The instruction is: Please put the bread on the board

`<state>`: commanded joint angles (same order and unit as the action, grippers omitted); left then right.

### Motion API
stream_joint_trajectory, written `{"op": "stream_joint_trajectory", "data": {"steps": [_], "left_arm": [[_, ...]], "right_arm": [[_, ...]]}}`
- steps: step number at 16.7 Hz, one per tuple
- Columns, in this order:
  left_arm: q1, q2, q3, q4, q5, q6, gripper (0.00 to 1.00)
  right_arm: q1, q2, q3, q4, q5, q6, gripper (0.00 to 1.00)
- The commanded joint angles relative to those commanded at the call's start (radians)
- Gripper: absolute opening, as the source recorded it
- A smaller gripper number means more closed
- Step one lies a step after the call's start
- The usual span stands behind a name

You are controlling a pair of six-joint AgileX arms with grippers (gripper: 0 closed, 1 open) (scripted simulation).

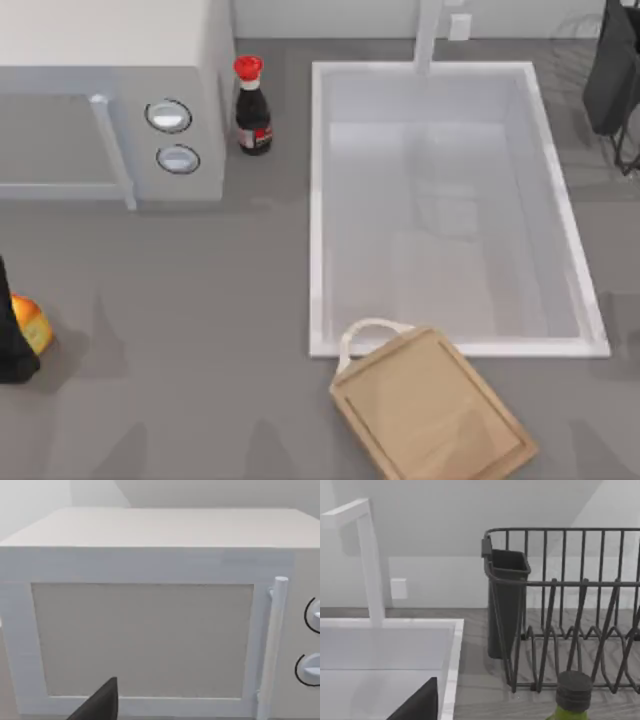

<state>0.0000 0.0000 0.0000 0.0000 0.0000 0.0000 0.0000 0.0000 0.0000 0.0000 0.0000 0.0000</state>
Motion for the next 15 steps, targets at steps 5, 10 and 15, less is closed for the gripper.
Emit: {"op": "stream_joint_trajectory", "data": {"steps": [5,10,15], "left_arm": [[0.01,0.063,0.06,-0.05,-0.005,0.022,1.0],[0.03,0.356,0.291,-0.247,-0.01,0.131,1.0],[0.048,0.805,0.577,-0.491,-0.006,0.271,1.0]], "right_arm": [[0.0,0.0,0.0,0.0,0.0,0.0,1.0],[0.0,0.0,0.0,0.0,0.0,0.0,1.0],[0.0,0.0,0.0,0.0,0.0,0.0,1.0]]}}
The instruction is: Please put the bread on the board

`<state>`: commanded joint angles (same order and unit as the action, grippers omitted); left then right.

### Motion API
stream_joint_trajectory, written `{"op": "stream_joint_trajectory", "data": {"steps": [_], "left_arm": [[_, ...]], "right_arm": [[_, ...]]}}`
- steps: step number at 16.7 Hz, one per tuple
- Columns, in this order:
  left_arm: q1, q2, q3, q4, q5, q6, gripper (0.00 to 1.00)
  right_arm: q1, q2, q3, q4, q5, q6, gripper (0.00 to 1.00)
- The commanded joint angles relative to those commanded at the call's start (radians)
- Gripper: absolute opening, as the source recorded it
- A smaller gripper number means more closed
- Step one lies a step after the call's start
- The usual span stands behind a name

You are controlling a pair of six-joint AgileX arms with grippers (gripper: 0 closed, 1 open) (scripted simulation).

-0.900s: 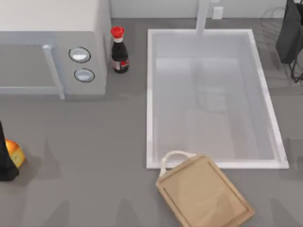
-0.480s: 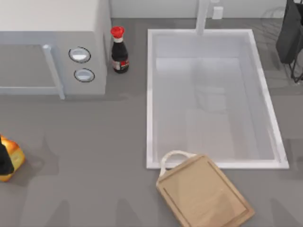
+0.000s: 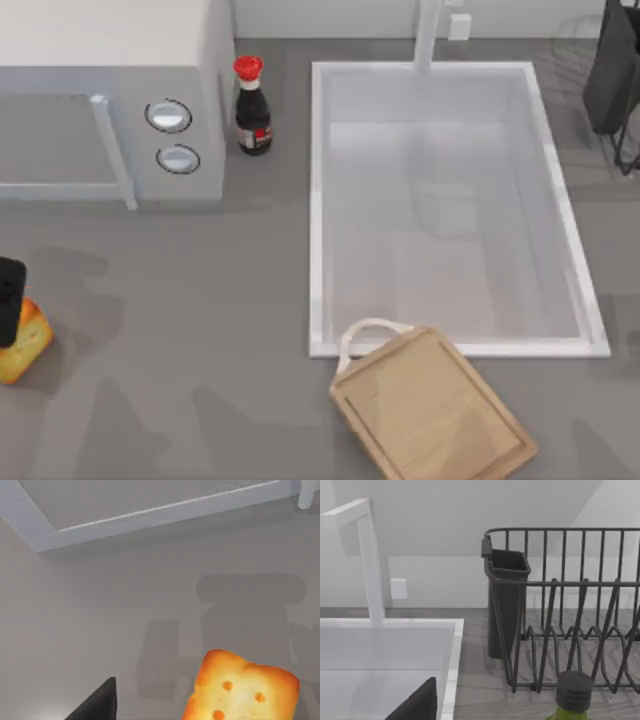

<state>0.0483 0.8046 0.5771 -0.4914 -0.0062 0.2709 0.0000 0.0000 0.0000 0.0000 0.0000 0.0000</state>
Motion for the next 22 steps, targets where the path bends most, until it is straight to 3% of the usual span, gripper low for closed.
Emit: {"op": "stream_joint_trajectory", "data": {"steps": [6,10,15,22], "left_arm": [[0.014,0.557,0.317,-0.287,0.008,0.171,1.0],[0.015,0.794,0.476,-0.443,0.008,0.271,1.0],[0.015,0.894,0.567,-0.524,0.007,0.318,1.0],[0.014,0.925,0.517,-0.448,0.007,0.317,1.0]], "right_arm": [[0.0,0.0,0.0,0.0,0.0,0.0,1.0],[0.0,0.0,0.0,0.0,0.0,0.0,1.0],[0.0,0.0,0.0,0.0,0.0,0.0,1.0],[0.0,0.0,0.0,0.0,0.0,0.0,1.0]]}}
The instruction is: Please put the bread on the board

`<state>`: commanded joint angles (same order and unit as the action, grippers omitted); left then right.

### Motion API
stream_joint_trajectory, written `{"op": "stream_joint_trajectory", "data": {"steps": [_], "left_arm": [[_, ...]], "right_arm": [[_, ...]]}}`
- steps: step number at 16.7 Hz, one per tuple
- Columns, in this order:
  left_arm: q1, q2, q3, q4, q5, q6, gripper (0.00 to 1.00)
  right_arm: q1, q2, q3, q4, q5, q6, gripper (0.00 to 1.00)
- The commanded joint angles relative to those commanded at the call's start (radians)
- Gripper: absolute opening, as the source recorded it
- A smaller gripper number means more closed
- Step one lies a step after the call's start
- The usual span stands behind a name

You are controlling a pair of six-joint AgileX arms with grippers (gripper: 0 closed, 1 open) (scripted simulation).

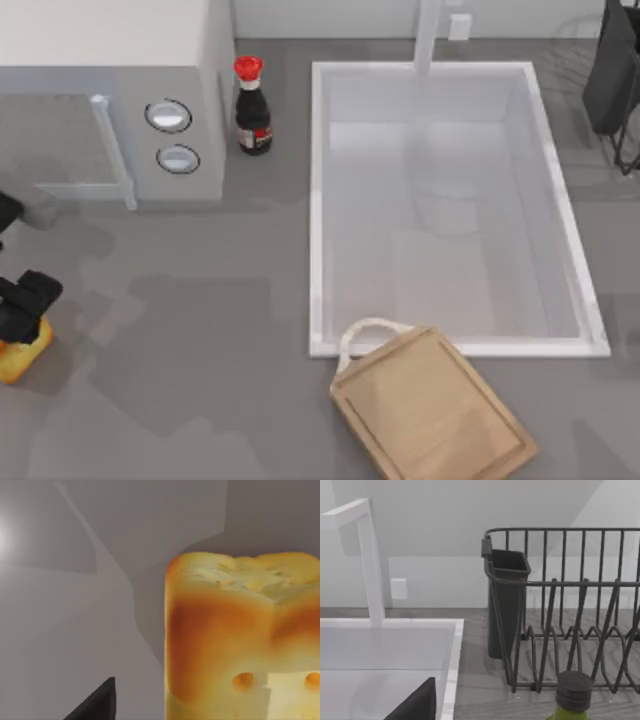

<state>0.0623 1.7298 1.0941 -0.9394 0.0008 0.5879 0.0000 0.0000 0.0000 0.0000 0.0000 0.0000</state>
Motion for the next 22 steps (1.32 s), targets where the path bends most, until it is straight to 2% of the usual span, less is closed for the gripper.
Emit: {"op": "stream_joint_trajectory", "data": {"steps": [5,10,22], "left_arm": [[0.003,0.081,-0.101,0.191,0.0,0.004,1.0],[0.003,0.091,-0.112,0.206,0.0,0.005,1.0],[0.003,0.091,-0.112,0.206,0.0,0.005,0.1]], "right_arm": [[0.0,0.0,0.0,0.0,0.0,0.0,1.0],[0.0,0.0,0.0,0.0,0.0,0.0,1.0],[0.0,0.0,0.0,0.0,0.0,0.0,1.0]]}}
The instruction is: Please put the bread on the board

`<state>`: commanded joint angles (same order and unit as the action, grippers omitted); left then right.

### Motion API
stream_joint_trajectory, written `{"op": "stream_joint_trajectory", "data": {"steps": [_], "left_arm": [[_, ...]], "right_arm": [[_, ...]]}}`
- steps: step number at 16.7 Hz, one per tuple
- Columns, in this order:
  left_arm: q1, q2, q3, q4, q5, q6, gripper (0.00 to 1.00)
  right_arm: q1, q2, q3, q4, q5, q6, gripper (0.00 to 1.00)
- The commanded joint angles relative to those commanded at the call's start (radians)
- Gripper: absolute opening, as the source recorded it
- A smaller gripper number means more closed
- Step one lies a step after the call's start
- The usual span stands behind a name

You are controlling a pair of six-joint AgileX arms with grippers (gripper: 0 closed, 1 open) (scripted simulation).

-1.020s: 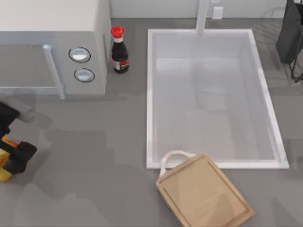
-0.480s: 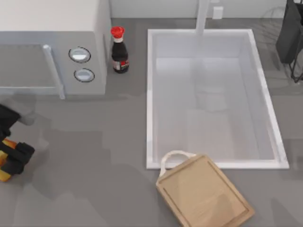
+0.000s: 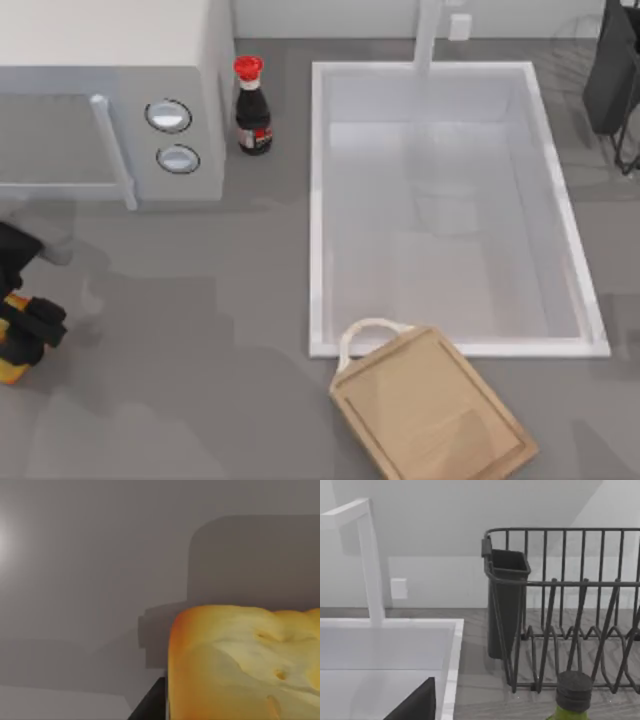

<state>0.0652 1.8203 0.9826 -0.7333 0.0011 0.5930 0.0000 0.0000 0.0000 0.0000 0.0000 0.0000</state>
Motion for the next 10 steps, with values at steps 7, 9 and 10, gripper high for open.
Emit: {"op": "stream_joint_trajectory", "data": {"steps": [7,9,10], "left_arm": [[0.0,0.0,0.0,0.0,0.0,0.0,0.0],[0.0,0.0,0.0,0.0,0.0,0.0,0.0],[-0.001,-0.002,0.001,0.0,0.001,0.001,0.0]], "right_arm": [[0.0,0.0,0.0,0.0,0.0,0.0,1.0],[0.0,0.0,0.0,0.0,0.0,0.0,1.0],[0.0,0.0,0.0,0.0,0.0,0.0,1.0]]}}
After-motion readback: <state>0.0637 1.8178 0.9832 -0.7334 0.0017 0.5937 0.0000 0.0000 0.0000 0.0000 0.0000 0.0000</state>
